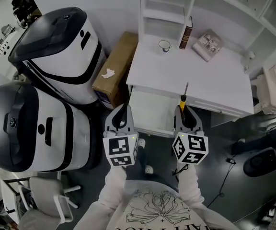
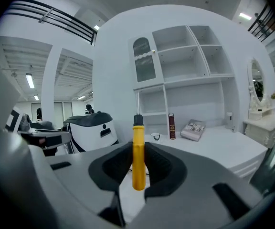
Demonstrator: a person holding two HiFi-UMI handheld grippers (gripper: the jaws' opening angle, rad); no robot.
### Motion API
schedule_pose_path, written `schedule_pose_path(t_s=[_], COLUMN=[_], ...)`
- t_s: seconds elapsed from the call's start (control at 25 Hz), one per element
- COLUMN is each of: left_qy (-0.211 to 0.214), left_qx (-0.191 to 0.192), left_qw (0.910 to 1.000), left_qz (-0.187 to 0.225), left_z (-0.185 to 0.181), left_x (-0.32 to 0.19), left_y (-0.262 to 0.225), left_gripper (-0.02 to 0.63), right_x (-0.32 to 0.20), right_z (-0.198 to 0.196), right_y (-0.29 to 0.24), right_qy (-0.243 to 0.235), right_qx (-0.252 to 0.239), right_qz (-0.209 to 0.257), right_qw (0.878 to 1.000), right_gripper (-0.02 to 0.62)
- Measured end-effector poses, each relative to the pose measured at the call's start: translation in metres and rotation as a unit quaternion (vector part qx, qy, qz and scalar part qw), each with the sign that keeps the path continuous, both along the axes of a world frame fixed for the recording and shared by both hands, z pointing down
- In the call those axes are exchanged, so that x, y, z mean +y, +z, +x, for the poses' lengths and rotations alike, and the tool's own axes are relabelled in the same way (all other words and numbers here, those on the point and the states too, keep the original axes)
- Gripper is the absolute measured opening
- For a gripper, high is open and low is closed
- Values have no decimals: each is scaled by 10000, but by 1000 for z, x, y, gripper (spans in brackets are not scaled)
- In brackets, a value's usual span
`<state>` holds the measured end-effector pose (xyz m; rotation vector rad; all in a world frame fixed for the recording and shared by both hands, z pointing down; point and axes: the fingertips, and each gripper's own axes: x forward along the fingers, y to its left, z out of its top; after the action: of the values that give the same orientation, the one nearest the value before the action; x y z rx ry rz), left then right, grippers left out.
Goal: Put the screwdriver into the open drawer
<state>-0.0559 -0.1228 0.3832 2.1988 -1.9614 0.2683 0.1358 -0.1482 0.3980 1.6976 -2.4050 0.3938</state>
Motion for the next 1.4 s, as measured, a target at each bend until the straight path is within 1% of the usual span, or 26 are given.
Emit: schedule_pose_path(t_s=[0.32, 0.72, 0.96, 1.08, 1.24, 1.4], left_qy=[193, 370, 438, 494, 590, 601], left_qx=[42, 108, 120, 131, 130, 130], left_qw=[9993, 9956, 9925, 9905, 9877, 9848], left_qz=[-312, -854, -1139, -1274, -1444, -1626], left_z=[-11, -33, -44, -48, -52, -56], left_x=[-67, -126, -146, -154, -160, -161], left_y=[27, 75, 108, 125, 145, 162], left_gripper=[5, 5, 5, 5, 5, 5], right_x=[-60, -114, -133, -139, -141, -135], right_z=[-26, -64, -78, -83, -91, -97], right_y=[27, 74, 108, 128, 157, 187], right_qy=[-144, -456, -598, -677, -889, -1131], right_qx=[153, 538, 695, 856, 1138, 1270], right_qz=[-265, -675, -959, -1109, -1299, -1609], right_qw=[9994, 9952, 9912, 9878, 9810, 9722], right_gripper=[74, 74, 74, 74, 74, 74])
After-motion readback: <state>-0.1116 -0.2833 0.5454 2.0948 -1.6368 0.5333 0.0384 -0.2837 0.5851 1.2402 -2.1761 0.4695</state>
